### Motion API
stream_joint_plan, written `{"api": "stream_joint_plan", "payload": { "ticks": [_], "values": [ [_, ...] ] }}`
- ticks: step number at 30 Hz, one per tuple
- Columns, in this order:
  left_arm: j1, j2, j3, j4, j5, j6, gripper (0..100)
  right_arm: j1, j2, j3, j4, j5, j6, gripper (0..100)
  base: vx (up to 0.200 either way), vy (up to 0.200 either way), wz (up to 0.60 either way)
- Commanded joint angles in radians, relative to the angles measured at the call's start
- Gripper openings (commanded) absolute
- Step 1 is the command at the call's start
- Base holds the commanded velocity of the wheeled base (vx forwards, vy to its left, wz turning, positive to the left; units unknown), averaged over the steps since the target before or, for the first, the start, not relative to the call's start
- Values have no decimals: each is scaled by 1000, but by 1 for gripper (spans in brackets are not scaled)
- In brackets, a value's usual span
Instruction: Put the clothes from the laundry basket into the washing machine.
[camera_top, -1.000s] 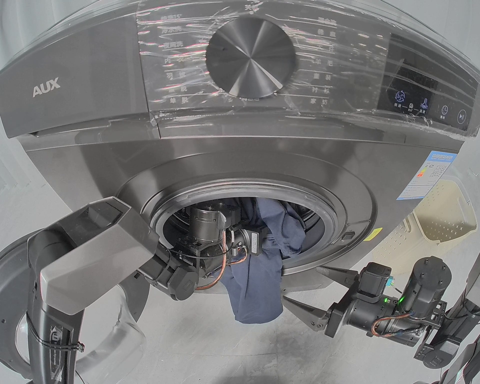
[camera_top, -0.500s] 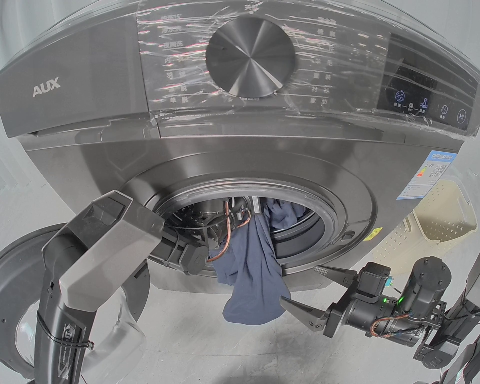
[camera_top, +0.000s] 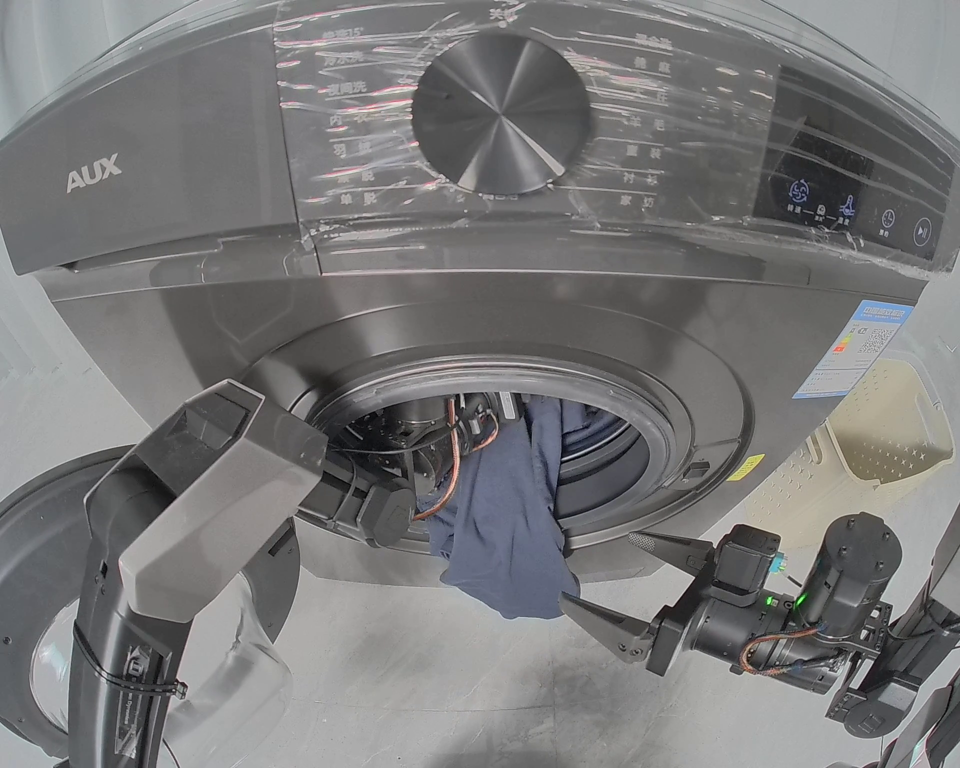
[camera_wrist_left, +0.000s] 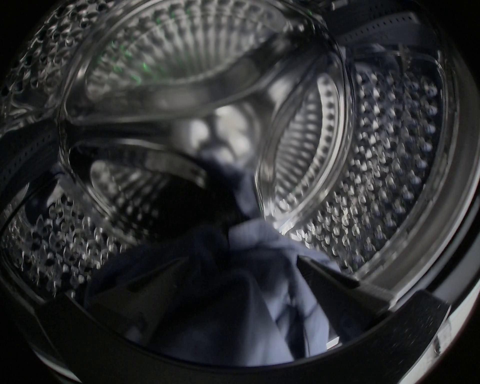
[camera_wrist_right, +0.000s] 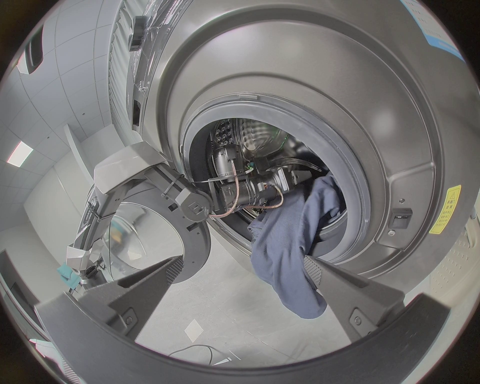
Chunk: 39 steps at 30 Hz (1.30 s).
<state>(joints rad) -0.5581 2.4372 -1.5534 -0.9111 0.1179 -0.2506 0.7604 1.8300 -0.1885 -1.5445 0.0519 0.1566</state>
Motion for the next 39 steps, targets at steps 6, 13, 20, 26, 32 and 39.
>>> {"api": "stream_joint_plan", "payload": {
  "ticks": [6, 13, 20, 26, 32, 39],
  "values": [
    [-43, -188, 277, 150, -89, 2, 100, 2, 3, 0, 0, 0, 0, 100, 0, 0, 0],
    [-48, -135, 288, 146, -93, 40, 100, 8, 0, 0, 0, -1, 0, 100, 0, 0, 0],
    [-37, -60, 269, 135, -106, 57, 0, 8, -1, 0, 0, -1, 0, 100, 0, 0, 0],
    [-39, -20, 194, 101, -93, 51, 0, 10, -1, -5, 1, -1, 1, 100, 0, 0, 0],
    [-20, 48, -33, 63, 5, 39, 0, 8, -3, -5, 0, -1, 1, 100, 0, 0, 0],
    [1, 151, -254, -12, 68, 34, 0, 8, -6, -5, 0, -1, 0, 100, 0, 0, 0]
  ]
}}
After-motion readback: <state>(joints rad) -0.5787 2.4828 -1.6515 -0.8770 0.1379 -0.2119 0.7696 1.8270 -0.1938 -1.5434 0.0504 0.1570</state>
